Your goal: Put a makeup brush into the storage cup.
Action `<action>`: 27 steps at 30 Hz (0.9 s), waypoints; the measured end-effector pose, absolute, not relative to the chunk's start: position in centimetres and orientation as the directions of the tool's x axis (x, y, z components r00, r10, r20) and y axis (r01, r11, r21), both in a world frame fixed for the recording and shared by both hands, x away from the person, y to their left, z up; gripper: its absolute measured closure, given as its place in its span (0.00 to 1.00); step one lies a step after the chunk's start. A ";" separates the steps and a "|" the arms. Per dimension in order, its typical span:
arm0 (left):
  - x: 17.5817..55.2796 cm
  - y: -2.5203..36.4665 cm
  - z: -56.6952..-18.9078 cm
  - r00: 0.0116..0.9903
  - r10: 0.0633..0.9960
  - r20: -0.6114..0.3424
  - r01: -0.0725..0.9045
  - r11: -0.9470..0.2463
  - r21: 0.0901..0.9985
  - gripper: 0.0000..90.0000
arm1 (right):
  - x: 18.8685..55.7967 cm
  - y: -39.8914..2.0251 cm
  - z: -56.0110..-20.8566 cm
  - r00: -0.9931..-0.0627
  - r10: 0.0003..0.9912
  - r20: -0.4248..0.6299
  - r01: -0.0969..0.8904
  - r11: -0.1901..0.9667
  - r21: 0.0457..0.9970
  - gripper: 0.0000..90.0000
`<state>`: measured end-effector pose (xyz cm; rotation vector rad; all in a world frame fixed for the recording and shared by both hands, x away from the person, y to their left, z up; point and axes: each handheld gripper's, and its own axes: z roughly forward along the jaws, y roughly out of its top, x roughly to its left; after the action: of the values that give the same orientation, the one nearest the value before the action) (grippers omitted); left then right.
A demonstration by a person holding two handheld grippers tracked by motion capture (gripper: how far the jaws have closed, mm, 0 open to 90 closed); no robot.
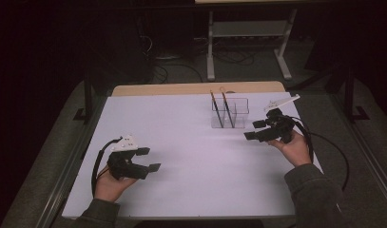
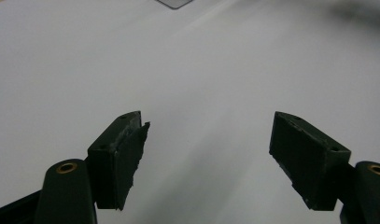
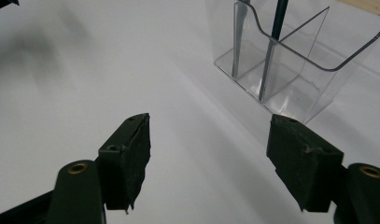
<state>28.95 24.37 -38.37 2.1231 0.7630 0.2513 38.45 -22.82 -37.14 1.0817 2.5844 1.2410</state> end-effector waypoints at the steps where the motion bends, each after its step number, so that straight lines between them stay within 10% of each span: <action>1: 29.0 24.4 -38.4 0.793 0.602 -0.087 0.433 -0.457 0.777 0.28 | 38.4 -22.9 -37.2 -0.752 0.624 0.214 0.557 0.427 0.713 0.32; 27: 29.0 24.9 -38.6 0.785 0.613 -0.083 0.437 -0.455 0.776 0.26 | 36.0 -23.6 -38.4 -0.740 0.640 0.206 0.555 0.407 0.726 0.26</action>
<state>29.00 24.93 -38.56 2.1222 0.7779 0.2629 35.99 -23.63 -38.43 1.0854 2.5460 1.2510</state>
